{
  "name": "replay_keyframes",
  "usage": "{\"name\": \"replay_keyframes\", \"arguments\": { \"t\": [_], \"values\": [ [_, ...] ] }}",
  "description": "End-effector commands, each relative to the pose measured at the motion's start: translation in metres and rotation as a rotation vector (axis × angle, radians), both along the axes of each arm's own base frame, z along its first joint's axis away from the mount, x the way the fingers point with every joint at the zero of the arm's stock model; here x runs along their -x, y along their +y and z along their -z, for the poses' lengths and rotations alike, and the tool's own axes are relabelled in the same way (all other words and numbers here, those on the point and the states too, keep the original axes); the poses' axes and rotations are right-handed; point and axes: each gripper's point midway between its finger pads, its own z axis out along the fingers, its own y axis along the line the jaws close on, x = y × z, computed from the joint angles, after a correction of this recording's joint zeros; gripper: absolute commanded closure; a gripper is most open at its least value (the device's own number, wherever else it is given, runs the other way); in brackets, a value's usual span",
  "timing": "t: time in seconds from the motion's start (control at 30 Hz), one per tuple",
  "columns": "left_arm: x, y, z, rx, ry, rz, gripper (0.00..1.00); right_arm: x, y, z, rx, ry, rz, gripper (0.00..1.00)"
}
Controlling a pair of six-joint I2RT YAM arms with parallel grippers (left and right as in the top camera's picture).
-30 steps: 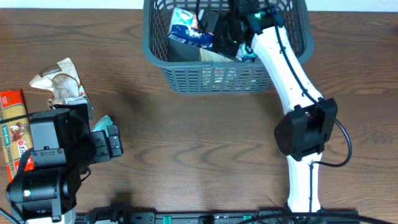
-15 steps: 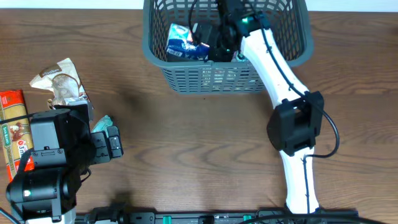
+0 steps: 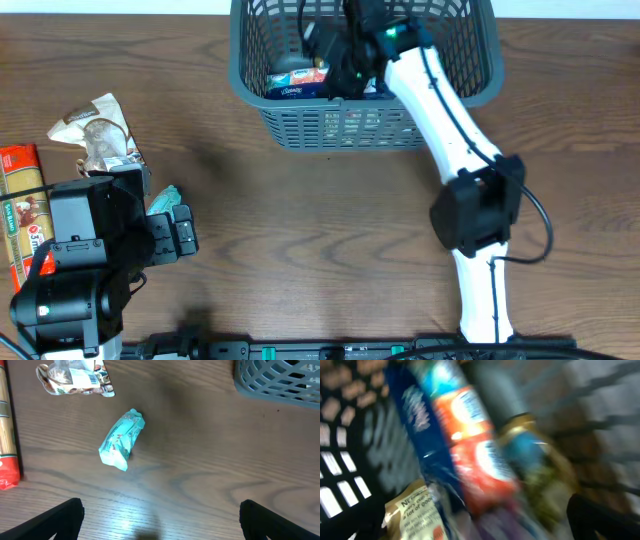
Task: Pack container
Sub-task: 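Carry the tissue pack into the basket and release it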
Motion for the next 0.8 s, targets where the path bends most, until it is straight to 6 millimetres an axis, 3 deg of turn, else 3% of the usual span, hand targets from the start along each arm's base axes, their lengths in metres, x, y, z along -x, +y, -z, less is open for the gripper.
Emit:
{"name": "replay_keyframes", "arguments": {
  "t": [0.0, 0.07, 0.13, 0.27, 0.37, 0.47, 0.63, 0.77],
  "values": [
    [0.0, 0.0, -0.007, -0.003, -0.019, 0.01, 0.02, -0.014, -0.043, -0.122, -0.138, -0.206, 0.255, 0.23],
    [0.0, 0.0, -0.007, -0.004, -0.019, 0.01, 0.02, -0.018, -0.072, -0.156, -0.177, -0.269, 0.384, 0.55],
    [0.0, 0.0, -0.007, -0.004, -0.019, 0.01, 0.02, -0.019, -0.098, -0.182, -0.217, -0.312, 0.484, 0.76],
    [0.0, 0.0, -0.007, -0.004, -0.019, 0.01, 0.02, -0.012, -0.152, -0.225, -0.328, -0.363, 0.666, 0.98],
    [0.0, 0.0, -0.007, -0.004, -0.019, 0.01, 0.01, -0.005, -0.196, -0.246, -0.403, -0.385, 0.81, 0.99],
    [0.0, 0.0, -0.007, -0.004, -0.019, 0.01, 0.02, 0.0, -0.243, -0.25, -0.458, -0.376, 0.966, 0.99],
    [0.0, 0.0, -0.007, -0.004, -0.019, 0.01, 0.02, 0.009, -0.295, -0.217, -0.473, -0.252, 1.141, 0.99],
    [0.0, 0.0, -0.007, -0.004, -0.019, 0.01, 0.01, 0.003, -0.303, -0.187, -0.508, -0.131, 1.126, 0.99]
  ]
}}
